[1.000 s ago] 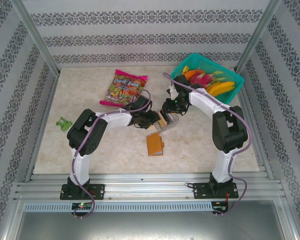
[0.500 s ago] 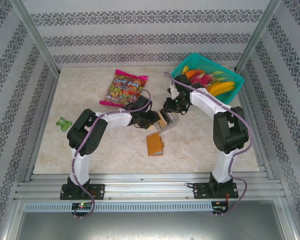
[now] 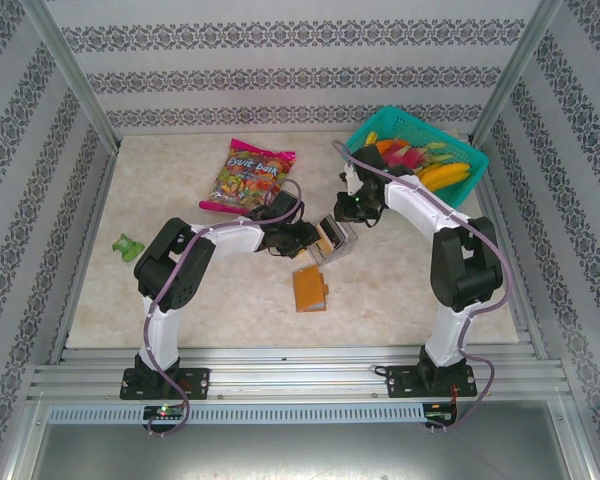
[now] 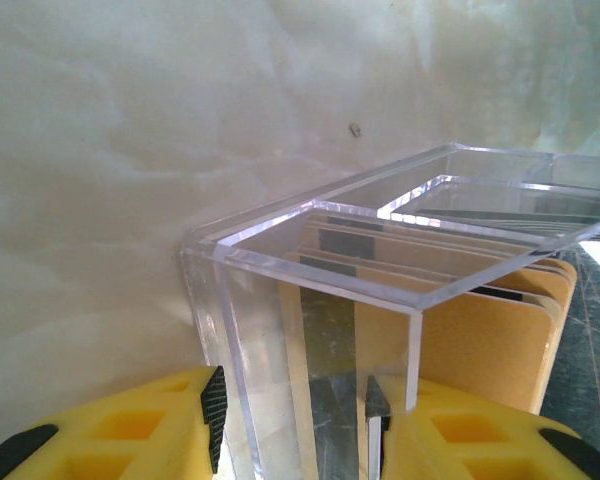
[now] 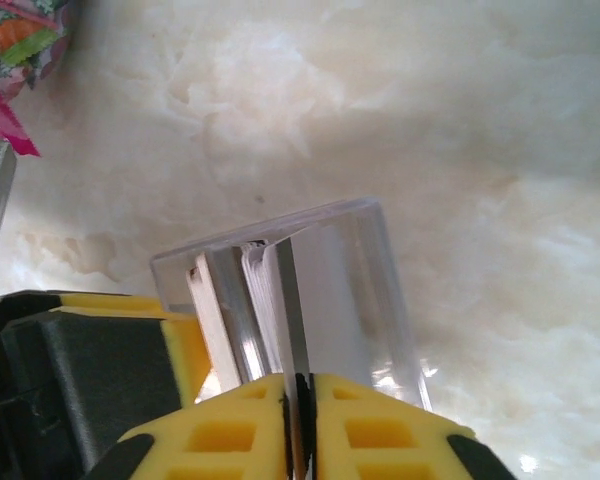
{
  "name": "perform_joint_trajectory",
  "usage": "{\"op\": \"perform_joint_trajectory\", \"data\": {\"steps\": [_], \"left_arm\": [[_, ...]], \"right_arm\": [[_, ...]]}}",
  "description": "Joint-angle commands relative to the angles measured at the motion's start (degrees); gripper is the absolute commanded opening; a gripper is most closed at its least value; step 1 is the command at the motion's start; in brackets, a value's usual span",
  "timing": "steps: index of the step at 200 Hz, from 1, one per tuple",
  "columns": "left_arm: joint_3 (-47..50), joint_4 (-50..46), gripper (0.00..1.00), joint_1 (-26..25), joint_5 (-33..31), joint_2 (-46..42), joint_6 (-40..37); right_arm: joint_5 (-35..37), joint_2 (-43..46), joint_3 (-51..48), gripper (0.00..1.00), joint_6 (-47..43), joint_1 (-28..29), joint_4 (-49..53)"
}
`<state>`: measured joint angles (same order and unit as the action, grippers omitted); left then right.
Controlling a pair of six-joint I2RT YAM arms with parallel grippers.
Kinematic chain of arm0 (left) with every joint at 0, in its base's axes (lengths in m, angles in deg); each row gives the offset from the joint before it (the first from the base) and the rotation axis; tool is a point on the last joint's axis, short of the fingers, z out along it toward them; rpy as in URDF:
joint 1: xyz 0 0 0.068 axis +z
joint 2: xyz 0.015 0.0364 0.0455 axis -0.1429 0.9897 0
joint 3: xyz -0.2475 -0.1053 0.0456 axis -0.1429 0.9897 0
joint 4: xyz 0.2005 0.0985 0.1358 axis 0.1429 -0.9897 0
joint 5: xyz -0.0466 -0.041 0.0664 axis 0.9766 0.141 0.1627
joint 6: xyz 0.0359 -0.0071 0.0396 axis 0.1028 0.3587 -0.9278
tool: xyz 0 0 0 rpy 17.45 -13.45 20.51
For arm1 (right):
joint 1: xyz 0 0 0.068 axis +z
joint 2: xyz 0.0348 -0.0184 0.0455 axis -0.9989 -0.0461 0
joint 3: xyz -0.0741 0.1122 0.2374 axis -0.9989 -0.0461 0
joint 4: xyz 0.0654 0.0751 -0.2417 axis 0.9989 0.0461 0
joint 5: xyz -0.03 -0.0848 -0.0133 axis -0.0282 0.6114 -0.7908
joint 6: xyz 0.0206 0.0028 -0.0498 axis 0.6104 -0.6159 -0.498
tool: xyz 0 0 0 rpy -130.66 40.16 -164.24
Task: Put the credit cards into the card holder
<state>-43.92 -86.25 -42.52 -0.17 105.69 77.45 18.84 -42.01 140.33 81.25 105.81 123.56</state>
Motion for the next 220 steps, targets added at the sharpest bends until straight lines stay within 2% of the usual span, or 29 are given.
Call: {"op": "perform_joint_trajectory", "data": {"steps": [1,37,57,84,117,172,220], "left_arm": [[-0.2,-2.3,0.44,0.9,-0.1,2.3,-1.1],[-0.1,-2.3,0.44,0.9,-0.1,2.2,-1.2],[0.2,-2.2,0.44,0.9,-0.1,2.1,-1.2],[0.1,-2.0,0.44,0.9,0.0,2.1,-1.3],[0.0,-2.0,0.45,0.9,0.1,2.1,-1.3],[-0.2,-2.3,0.44,0.9,0.2,2.0,-1.5],[0.1,-2.4,0.45,0.9,0.0,1.8,-1.4]], "right_arm": [[5.1,3.1,2.2,0.1,-0.7,-0.5,1.8],[11.1,5.5,2.8,0.0,-1.7,-0.5,2.8],[12.1,8.4,1.7,0.0,-1.4,-0.4,1.5],[10.0,12.2,-0.1,0.0,-1.4,0.2,-0.5],[0.4,12.5,-1.7,0.0,-0.9,0.8,-1.7],[-0.2,7.9,-1.8,0.0,-2.4,3.5,-1.1],[10.4,5.7,-2.3,0.0,-5.6,4.3,0.2]]}}
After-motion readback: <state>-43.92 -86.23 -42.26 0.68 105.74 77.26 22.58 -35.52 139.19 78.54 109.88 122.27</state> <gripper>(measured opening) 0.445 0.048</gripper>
